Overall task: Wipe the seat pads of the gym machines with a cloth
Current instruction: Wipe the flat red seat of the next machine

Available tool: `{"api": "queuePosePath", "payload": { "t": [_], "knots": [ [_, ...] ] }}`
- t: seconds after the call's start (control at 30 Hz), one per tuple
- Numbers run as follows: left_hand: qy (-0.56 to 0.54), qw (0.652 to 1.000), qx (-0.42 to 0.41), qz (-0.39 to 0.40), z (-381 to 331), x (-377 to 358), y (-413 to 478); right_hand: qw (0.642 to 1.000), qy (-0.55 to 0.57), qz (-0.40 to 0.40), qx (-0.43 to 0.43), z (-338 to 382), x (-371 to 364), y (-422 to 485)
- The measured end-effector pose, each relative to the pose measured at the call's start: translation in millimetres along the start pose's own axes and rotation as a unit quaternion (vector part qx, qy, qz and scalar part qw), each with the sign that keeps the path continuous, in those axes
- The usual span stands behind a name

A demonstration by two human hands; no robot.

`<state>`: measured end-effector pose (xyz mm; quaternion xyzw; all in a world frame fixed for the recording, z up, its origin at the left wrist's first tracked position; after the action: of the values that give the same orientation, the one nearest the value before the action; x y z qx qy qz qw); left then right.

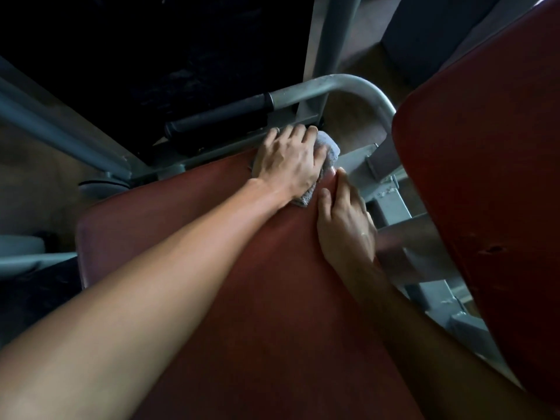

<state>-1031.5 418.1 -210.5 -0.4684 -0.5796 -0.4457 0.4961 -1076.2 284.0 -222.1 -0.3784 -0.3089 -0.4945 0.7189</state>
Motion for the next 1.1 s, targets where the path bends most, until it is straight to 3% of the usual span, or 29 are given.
{"api": "queuePosePath", "payload": {
  "t": [0.2, 0.33, 0.67, 0.93, 1.1],
  "knots": [
    [-0.022, 0.998, -0.057, 0.035, 23, 2, -13, 0.994, -0.077, -0.026, 0.079, 23, -13, -31],
    [-0.015, 0.998, -0.040, 0.052, 63, 9, -41, 0.991, -0.095, -0.058, 0.068, 36, -28, -49],
    [-0.026, 0.997, 0.002, 0.069, 159, 21, -110, 0.989, -0.100, -0.039, 0.102, 100, -84, -98],
    [-0.012, 0.997, 0.064, 0.041, 222, 36, -165, 0.982, -0.091, -0.020, 0.163, 158, -127, -159],
    [-0.131, 0.975, 0.175, 0.029, 261, 33, -202, 0.968, -0.148, -0.025, 0.199, 172, -149, -197]
  ]
}}
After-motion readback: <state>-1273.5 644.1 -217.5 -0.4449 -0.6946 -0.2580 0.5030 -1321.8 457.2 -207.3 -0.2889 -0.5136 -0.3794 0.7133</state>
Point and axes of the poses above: each hand's wrist, its own y-axis towards the middle knuckle, its own x-axis out of the back of the hand, z = x × y, the point moved 9 cm from there along y, towards the middle knuckle
